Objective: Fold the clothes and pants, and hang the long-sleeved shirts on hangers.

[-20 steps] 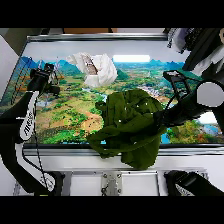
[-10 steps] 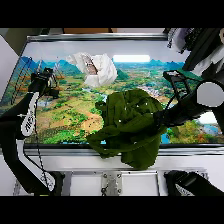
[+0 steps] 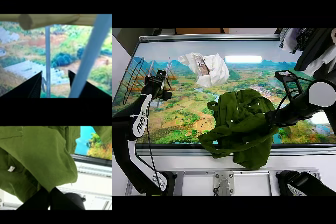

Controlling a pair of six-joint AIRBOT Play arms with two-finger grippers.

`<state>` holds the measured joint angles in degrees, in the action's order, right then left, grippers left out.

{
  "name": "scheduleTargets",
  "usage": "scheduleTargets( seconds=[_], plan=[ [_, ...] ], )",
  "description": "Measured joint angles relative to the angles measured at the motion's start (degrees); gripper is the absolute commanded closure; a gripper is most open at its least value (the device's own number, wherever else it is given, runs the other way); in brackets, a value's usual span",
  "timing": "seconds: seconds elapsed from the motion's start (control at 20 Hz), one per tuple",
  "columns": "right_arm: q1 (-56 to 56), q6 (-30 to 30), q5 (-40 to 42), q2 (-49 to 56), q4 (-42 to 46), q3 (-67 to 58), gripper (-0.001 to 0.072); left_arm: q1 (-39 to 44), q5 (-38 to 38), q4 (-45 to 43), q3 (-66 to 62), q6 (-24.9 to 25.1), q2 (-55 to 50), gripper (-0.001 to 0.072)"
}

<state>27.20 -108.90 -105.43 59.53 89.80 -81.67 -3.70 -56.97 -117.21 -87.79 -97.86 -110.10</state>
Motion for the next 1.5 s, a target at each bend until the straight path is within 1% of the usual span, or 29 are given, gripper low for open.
scheduleTargets(
  seconds=[0.05, 0.1, 0.15, 0.2, 0.7, 0.95, 1.15, 1.3, 1.5],
  plan=[
    [0.00, 0.00, -0.02, 0.00, 0.00, 0.00, 0.0696, 0.00, 0.02, -0.02, 0.09, -0.02, 0.02, 0.0346],
    [0.00, 0.00, -0.02, 0.00, 0.00, 0.00, 0.0696, 0.00, 0.04, -0.02, 0.13, -0.02, 0.07, 0.0407],
    [0.00, 0.00, -0.02, 0.00, 0.00, 0.00, 0.0696, -0.02, 0.02, 0.07, 0.17, -0.04, 0.09, 0.0625],
    [0.00, 0.00, 0.00, 0.00, 0.00, 0.00, 0.0696, 0.00, -0.15, -0.09, 0.24, 0.00, 0.04, 0.0690],
    [0.00, 0.00, -0.02, 0.00, -0.02, 0.00, 0.0696, -0.04, 0.02, -0.04, 0.33, -0.04, 0.92, 0.0691],
    [0.00, 0.00, -0.02, 0.00, 0.00, 0.00, 0.0696, 0.04, 0.26, 0.31, 0.33, 0.04, 6.36, 0.0691],
    [0.00, 0.00, -0.02, 0.00, -0.02, 0.00, 0.0695, 1.01, 0.24, 0.15, 0.33, 1.31, 11.82, 0.0691],
    [0.00, 0.00, -0.02, 0.00, -0.02, 0.00, 0.0696, 1.99, -1.20, 0.13, 0.33, 2.38, 15.34, 0.0691],
    [0.00, 0.00, -0.02, 0.00, 0.00, 0.00, 0.0695, 4.15, -4.22, 2.19, 0.33, 5.88, 19.26, 0.0691]
  ],
)
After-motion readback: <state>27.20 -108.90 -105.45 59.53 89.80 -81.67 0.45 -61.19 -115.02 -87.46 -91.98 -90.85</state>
